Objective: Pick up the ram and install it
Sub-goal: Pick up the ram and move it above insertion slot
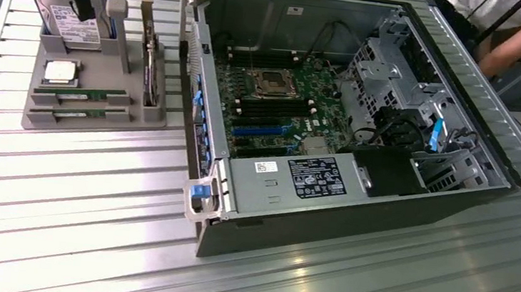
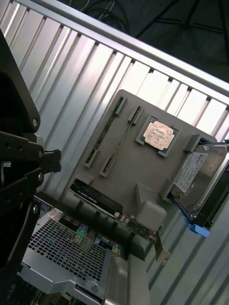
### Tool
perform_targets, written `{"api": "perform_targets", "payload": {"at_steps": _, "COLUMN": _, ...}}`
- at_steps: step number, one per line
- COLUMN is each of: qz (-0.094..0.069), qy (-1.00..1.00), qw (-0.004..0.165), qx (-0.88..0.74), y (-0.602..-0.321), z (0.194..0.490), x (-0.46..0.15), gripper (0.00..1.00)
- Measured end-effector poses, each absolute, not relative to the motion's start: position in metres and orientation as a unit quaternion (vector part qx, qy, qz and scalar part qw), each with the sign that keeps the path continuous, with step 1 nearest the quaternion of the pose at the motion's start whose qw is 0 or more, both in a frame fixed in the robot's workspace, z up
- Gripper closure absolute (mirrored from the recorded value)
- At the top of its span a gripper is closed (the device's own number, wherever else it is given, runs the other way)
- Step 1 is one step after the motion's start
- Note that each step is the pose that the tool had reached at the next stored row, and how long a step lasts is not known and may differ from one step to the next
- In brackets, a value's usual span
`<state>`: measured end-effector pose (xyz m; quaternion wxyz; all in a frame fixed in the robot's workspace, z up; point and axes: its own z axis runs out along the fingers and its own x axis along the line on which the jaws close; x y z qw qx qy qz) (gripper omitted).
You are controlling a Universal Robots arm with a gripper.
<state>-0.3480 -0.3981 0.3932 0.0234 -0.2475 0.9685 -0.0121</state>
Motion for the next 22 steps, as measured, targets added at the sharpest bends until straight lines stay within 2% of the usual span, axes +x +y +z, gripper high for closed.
{"api": "perform_targets", "payload": {"at_steps": 22, "qz": -0.009, "qy": 0.932, "qw": 0.025, "qx": -0.361, "y": -0.3981, "z": 0.3932, "x": -0.3480, "gripper": 0.90}}
